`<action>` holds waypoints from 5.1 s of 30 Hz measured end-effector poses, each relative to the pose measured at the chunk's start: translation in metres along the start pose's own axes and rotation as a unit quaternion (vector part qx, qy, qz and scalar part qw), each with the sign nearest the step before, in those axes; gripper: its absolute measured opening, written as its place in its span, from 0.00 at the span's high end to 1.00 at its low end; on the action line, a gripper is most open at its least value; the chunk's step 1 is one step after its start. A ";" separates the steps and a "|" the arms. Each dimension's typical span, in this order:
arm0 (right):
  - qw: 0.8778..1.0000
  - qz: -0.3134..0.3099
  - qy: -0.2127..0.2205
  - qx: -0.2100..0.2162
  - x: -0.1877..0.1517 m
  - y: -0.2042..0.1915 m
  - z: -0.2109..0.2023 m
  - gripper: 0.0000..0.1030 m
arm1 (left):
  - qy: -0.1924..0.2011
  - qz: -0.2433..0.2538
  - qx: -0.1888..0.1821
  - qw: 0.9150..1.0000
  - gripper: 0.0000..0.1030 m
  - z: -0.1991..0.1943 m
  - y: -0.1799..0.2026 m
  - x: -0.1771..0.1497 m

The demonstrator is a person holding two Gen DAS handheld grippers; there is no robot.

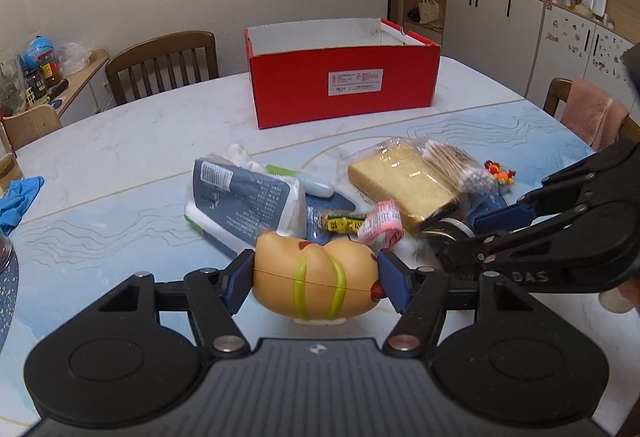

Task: Organize objects
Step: 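Carry the duck and the black packet together over the red box, then lower both items into the red box and open both grippers, then move both grippers back toward the items on the mat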

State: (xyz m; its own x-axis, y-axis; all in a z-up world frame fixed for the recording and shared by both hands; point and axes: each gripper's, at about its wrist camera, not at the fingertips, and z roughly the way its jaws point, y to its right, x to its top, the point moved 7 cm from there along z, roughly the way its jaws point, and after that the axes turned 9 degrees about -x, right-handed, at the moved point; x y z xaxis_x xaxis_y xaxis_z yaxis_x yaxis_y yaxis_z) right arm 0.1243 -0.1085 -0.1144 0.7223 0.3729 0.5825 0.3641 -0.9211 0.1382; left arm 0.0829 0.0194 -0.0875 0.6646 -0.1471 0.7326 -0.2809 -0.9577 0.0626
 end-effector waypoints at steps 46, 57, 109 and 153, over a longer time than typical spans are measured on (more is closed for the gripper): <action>0.995 0.053 0.089 0.003 0.167 0.134 -0.029 0.74 | 0.035 0.031 0.000 0.999 0.37 0.055 -0.025 0.207; 0.997 0.039 0.068 -0.005 0.222 0.167 0.044 0.74 | 0.001 0.004 0.014 1.000 0.37 0.138 -0.054 0.270; 0.996 -0.001 -0.078 0.042 0.230 0.155 0.176 0.64 | -0.171 -0.110 -0.036 0.978 0.24 0.303 -0.076 0.280; 0.994 0.078 0.075 0.020 0.132 0.083 -0.043 0.15 | -0.005 -0.043 -0.074 0.996 0.17 0.023 -0.044 0.169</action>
State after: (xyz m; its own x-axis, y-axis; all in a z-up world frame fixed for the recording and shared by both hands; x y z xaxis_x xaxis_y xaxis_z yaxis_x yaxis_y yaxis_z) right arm 0.2246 -0.1410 0.0084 0.6767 0.2016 0.7081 0.2797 -0.9601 0.0060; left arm 0.2234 0.0308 0.0175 0.6969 -0.0692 0.7138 -0.3219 -0.9196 0.2251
